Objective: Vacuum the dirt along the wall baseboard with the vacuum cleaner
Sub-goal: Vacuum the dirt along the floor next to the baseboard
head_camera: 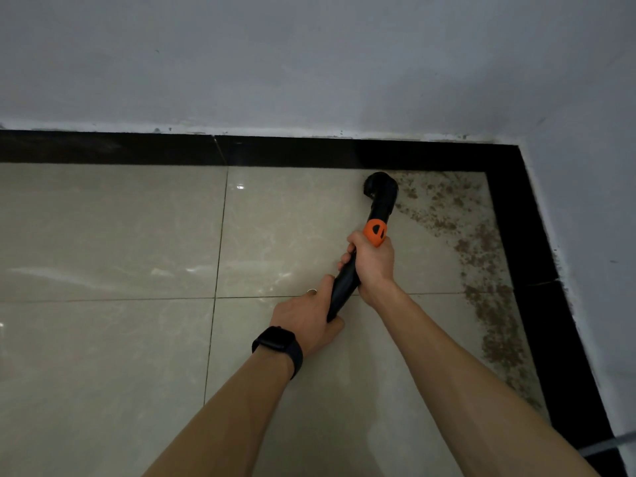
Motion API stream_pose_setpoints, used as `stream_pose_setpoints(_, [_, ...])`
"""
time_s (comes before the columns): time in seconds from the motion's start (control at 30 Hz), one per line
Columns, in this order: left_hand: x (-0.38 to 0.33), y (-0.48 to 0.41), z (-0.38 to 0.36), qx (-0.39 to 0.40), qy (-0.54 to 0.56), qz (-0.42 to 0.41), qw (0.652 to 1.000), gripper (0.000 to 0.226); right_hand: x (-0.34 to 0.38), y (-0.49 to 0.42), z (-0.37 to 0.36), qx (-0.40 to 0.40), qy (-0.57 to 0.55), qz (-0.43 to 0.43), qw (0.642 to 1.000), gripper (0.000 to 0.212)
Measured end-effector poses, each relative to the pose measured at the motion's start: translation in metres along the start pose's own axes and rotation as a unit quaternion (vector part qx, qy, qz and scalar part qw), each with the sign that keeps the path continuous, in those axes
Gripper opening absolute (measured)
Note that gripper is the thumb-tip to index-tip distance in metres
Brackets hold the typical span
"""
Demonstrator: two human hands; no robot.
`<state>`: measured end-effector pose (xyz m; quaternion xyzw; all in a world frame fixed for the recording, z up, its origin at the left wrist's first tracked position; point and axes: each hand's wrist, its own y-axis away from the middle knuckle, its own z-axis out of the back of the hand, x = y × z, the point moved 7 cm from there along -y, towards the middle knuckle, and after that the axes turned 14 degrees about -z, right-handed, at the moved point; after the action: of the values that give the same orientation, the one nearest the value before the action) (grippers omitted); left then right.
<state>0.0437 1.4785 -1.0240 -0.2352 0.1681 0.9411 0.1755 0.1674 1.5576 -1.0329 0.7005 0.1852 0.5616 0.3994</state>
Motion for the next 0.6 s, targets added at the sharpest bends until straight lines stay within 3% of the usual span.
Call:
stream_pose_setpoints(0.37, [0.028, 0.004, 0.012, -0.027, 0.022, 0.034, 0.999, 0.044, 0.002, -0.006, -0.040, 0.027, 0.027, 0.002, 0.999, 0.013])
stream_pose_setpoints(0.6, [0.071, 0.038, 0.029, -0.028, 0.098, 0.069, 0.992, 0.042, -0.021, 0.005, -0.093, 0.054, 0.085, -0.010, 0.995, 0.045])
